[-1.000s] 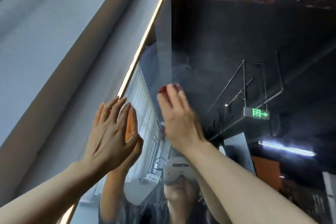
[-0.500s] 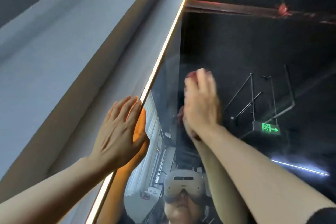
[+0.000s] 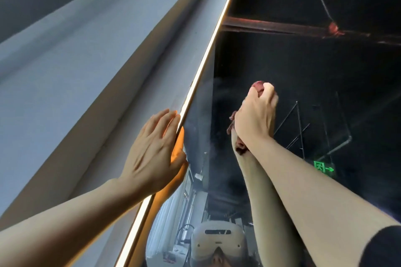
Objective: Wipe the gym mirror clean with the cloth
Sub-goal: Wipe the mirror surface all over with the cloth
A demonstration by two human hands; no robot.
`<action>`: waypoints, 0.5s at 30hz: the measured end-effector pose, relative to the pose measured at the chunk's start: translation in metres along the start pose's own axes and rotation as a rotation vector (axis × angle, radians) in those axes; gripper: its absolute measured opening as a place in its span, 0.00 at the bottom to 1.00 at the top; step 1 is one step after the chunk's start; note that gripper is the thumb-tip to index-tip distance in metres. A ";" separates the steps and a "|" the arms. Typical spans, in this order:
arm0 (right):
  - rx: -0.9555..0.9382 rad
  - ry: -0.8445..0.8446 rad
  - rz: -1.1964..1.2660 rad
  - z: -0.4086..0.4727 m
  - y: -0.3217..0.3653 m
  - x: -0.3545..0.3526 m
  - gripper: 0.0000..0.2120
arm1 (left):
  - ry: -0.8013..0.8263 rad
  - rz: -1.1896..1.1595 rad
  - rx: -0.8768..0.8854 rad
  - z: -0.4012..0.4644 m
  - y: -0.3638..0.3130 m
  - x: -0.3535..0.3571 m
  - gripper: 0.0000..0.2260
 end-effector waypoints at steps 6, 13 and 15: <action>-0.077 0.076 -0.025 0.025 0.033 0.027 0.18 | -0.012 -0.010 -0.023 -0.001 0.005 0.006 0.29; -0.251 0.203 -0.023 0.033 0.085 0.059 0.20 | -0.072 0.050 -0.087 -0.007 0.004 -0.005 0.30; -0.265 0.205 -0.017 0.023 0.086 0.055 0.17 | -0.079 0.011 -0.137 -0.012 0.001 -0.012 0.32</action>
Point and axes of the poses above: each hand's wrist, its own z-axis towards the middle knuckle, its own x-axis out of the palm, y = z × x, the point moved 3 cm from there along z, towards the middle knuckle, and after that the axes turned 11 degrees about -z, right-handed, at the moved point
